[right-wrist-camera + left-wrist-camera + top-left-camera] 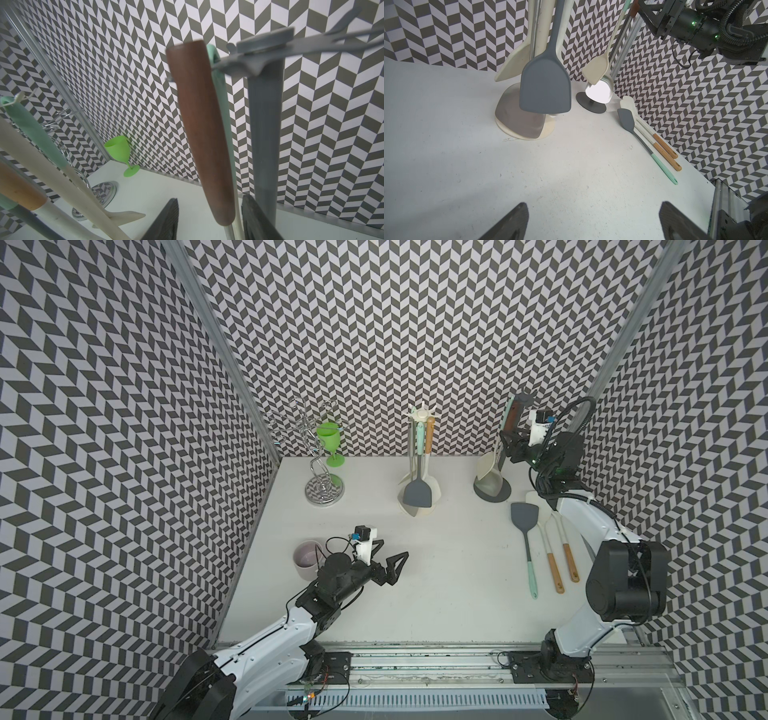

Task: Take the spatula off the kitchen utensil rack
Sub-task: Take off the spatula from the rack.

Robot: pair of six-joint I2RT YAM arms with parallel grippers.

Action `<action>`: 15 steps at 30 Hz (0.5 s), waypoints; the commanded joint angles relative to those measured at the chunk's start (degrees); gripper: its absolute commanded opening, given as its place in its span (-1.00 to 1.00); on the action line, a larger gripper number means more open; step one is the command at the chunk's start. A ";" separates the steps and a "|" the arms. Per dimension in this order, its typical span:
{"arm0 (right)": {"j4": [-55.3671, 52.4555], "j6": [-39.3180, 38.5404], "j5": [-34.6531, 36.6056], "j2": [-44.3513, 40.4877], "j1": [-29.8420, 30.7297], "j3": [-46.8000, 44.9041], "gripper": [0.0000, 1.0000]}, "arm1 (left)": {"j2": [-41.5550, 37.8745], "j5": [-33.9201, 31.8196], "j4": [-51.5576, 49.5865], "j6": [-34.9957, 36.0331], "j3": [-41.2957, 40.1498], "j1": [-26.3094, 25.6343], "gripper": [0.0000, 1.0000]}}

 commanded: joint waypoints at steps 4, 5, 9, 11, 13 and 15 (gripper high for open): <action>3.43 -2.34 1.61 1.92 0.71 3.67 -0.14 | -0.11 0.72 1.54 1.04 1.61 -0.33 1.00; 3.24 -2.71 1.98 2.14 0.84 3.99 -0.15 | -0.10 0.75 1.52 1.06 1.61 -0.33 1.00; 2.84 -3.89 3.00 2.75 1.06 4.87 -0.15 | -0.25 0.39 1.32 1.24 1.61 -0.33 1.00; 2.75 -4.10 4.12 3.09 1.15 5.12 -0.15 | -0.29 0.24 1.24 1.37 1.61 -0.33 1.00; 2.71 -4.30 3.96 3.65 1.14 5.75 -0.15 | -0.20 0.25 1.25 1.43 1.59 -0.33 1.00; 1.74 -4.73 3.71 4.31 1.33 6.78 -0.20 | -0.01 0.22 1.30 1.42 1.61 -0.42 1.00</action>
